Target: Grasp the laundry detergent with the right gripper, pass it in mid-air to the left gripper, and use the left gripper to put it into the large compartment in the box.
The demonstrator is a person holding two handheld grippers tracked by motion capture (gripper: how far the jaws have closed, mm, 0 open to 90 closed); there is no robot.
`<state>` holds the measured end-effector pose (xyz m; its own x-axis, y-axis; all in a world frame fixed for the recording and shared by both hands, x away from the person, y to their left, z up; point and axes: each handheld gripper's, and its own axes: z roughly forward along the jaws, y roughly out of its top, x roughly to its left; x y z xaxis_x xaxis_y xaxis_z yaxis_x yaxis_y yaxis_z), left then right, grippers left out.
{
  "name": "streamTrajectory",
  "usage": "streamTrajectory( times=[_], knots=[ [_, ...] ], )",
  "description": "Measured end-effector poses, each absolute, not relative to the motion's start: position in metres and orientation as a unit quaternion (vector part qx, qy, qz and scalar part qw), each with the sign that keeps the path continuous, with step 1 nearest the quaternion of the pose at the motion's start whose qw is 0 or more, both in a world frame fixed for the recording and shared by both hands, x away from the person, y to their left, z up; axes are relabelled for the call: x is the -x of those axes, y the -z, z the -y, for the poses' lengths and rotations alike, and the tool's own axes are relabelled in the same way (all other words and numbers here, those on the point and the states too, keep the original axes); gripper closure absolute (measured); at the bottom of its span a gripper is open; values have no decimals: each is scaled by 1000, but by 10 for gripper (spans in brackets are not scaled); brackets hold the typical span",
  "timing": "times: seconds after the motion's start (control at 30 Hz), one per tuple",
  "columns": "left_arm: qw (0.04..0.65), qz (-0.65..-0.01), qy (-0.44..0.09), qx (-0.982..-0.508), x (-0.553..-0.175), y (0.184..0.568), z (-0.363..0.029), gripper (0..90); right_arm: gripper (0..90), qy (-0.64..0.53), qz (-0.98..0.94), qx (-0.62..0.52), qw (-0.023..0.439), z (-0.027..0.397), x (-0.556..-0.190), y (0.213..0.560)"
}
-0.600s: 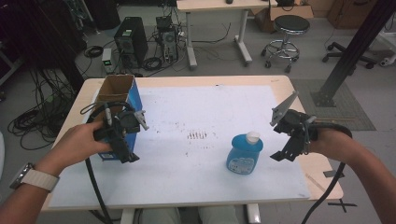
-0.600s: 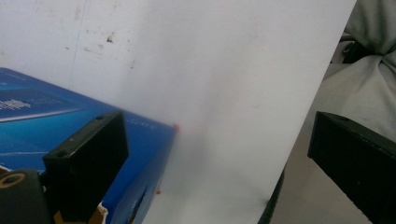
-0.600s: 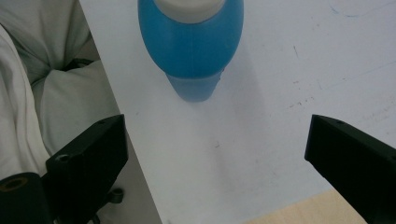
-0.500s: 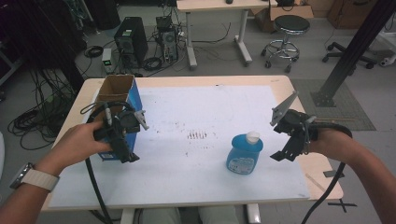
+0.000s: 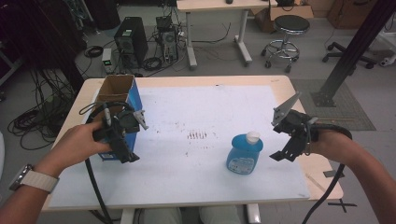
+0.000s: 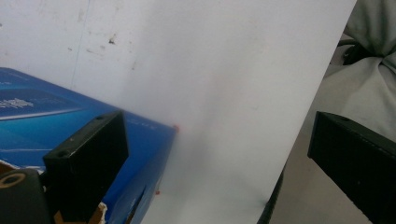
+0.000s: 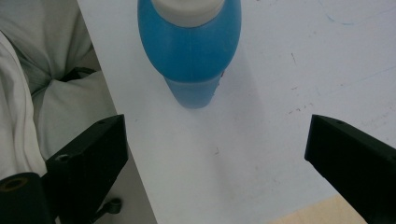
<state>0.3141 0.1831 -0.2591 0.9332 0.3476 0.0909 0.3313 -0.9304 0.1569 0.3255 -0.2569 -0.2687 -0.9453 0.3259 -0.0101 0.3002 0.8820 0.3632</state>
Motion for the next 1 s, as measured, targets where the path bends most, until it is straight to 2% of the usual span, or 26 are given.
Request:
streamTrajectory(
  times=[1.0],
  knots=[
    [72, -178, -59, -980, -312, 257, -183, 59, 60, -265, -949, -165, 35, 273, -319, 298]
  ],
)
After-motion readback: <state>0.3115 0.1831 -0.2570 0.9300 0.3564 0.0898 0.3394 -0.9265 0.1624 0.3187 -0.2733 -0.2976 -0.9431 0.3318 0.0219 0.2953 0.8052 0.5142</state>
